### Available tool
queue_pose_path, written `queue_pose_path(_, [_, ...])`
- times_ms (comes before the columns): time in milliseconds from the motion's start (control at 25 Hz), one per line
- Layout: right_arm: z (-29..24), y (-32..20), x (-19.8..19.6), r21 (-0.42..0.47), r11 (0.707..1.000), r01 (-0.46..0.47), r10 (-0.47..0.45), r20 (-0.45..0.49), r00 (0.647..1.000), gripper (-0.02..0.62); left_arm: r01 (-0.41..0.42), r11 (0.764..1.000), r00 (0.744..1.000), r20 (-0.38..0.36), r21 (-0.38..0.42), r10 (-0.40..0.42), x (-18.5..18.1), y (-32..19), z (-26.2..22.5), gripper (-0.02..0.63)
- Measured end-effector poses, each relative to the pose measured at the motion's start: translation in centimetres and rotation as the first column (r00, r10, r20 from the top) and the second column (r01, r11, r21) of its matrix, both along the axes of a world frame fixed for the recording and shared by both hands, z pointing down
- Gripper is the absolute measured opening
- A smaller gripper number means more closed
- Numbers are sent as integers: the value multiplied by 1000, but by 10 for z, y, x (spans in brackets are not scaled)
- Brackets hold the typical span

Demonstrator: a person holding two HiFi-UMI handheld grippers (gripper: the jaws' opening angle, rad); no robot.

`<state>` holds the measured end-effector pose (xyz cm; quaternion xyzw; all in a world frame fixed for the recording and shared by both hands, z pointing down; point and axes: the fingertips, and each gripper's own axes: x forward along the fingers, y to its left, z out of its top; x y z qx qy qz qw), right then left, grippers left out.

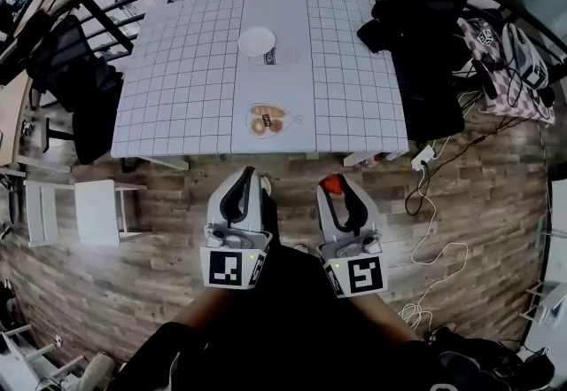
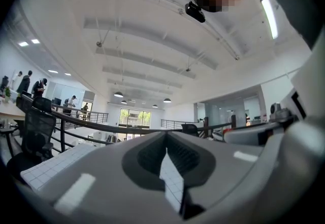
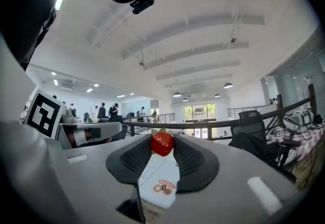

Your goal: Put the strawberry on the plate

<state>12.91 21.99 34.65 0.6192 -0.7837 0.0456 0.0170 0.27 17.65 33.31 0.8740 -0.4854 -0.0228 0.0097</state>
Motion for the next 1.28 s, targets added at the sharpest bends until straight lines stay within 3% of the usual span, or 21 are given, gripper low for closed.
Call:
queue_pose_path(320, [22, -109, -35, -100, 993, 64, -65, -5, 998, 129, 30, 998, 999, -16, -61, -31, -35, -109, 14, 9])
queue_pose_path(680, [19, -211, -67, -133, 988, 84, -83, 13, 996, 129, 29, 997, 999, -24, -77, -31, -64, -199, 12, 9])
queue_pose_path(1080, [13, -287, -98, -123, 990, 66, -67, -10, 998, 129, -35, 994, 999, -39, -105, 32, -83, -262, 18, 9])
queue_pose_path(1280, [20, -304, -102, -136, 989, 53, -59, -43, 997, 129, -16, 994, 999, -50, -113, 10, -100, -297, 18, 9])
